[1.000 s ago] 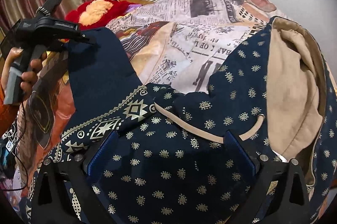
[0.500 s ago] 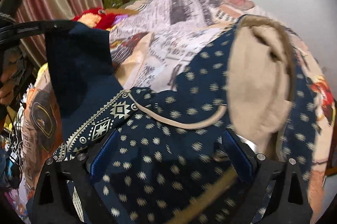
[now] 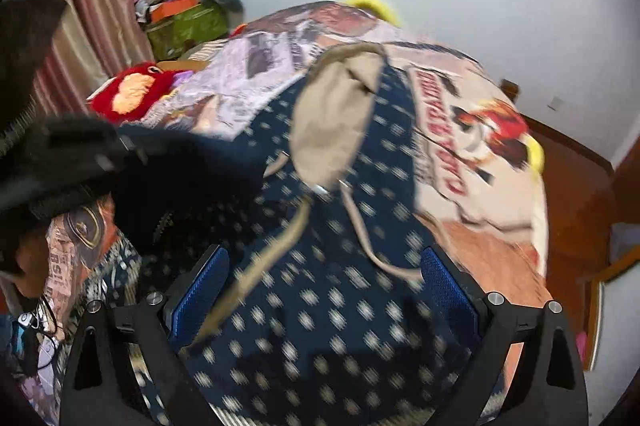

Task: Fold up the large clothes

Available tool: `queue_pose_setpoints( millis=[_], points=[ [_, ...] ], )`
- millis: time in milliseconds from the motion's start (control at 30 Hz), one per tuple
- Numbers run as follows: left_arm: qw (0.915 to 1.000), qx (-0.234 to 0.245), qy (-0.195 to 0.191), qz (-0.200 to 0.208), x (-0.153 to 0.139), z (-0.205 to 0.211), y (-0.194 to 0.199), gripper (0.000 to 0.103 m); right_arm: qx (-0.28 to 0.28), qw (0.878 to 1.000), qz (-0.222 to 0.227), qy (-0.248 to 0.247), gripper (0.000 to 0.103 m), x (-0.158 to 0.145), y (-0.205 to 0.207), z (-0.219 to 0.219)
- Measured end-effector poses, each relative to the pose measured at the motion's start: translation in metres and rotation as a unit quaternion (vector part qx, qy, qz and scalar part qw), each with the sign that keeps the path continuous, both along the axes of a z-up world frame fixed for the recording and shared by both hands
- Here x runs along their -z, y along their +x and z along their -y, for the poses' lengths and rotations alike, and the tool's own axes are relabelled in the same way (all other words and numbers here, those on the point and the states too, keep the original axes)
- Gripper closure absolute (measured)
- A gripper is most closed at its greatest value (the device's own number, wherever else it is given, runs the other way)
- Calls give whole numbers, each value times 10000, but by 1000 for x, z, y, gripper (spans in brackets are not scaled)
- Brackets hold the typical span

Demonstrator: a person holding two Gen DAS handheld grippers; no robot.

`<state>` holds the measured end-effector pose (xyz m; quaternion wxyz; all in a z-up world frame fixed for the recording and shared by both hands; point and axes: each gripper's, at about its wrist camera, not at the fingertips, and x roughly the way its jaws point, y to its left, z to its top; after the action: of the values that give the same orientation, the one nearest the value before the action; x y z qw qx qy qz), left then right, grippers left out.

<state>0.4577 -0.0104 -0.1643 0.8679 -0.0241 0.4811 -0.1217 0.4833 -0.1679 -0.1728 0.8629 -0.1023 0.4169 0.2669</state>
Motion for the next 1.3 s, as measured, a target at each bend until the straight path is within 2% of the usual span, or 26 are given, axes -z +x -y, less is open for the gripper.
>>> queue_pose_setpoints(
  millis=[133,200,300,367,433,633,733,767,867,967,1033,1100,1167,1300],
  points=[
    [9991,226,58,-360,28,32,-3,101,168,9998,-119,-58,6,8,-7,27],
    [9981,312,227,-474,35,42,-8,98,230,9995,-176,-94,5,14,-10,35],
    [9948,511,499,-732,39,46,-18,82,272,9993,-232,-120,5,20,-14,43],
    [9935,590,526,-815,36,41,-26,58,269,9992,-258,-109,5,20,-17,43],
    [9946,533,513,-732,26,28,-39,49,231,9994,-248,-88,5,19,-20,41],
    [9973,93,427,-587,-1,-38,-70,47,-24,9998,-178,-64,6,11,-24,11],
    [9972,-238,570,-419,-12,-79,-81,43,-220,9996,-163,-116,6,9,-24,-12],
    [9966,-378,642,-362,-13,-92,-83,38,-294,9993,-146,-153,6,10,-24,-22],
    [9927,-842,840,-217,-8,-132,-92,36,-527,9981,-172,-257,6,14,-24,-52],
    [9871,-1259,935,-318,10,-172,-99,36,-733,9961,-303,-379,6,25,-24,-82],
    [9848,-1446,828,-483,30,-196,-102,36,-882,9939,-467,-474,7,37,-23,-104],
    [9835,-1520,710,-685,50,-210,-99,36,-1018,9907,-648,-627,11,52,-23,-124],
    [9820,-1561,608,-869,71,-221,-97,36,-1123,9872,-757,-847,20,67,-25,-139],
    [9804,-1577,257,-1153,103,-232,-82,37,-1218,9818,-797,-1218,29,90,-29,-153]
  ],
)
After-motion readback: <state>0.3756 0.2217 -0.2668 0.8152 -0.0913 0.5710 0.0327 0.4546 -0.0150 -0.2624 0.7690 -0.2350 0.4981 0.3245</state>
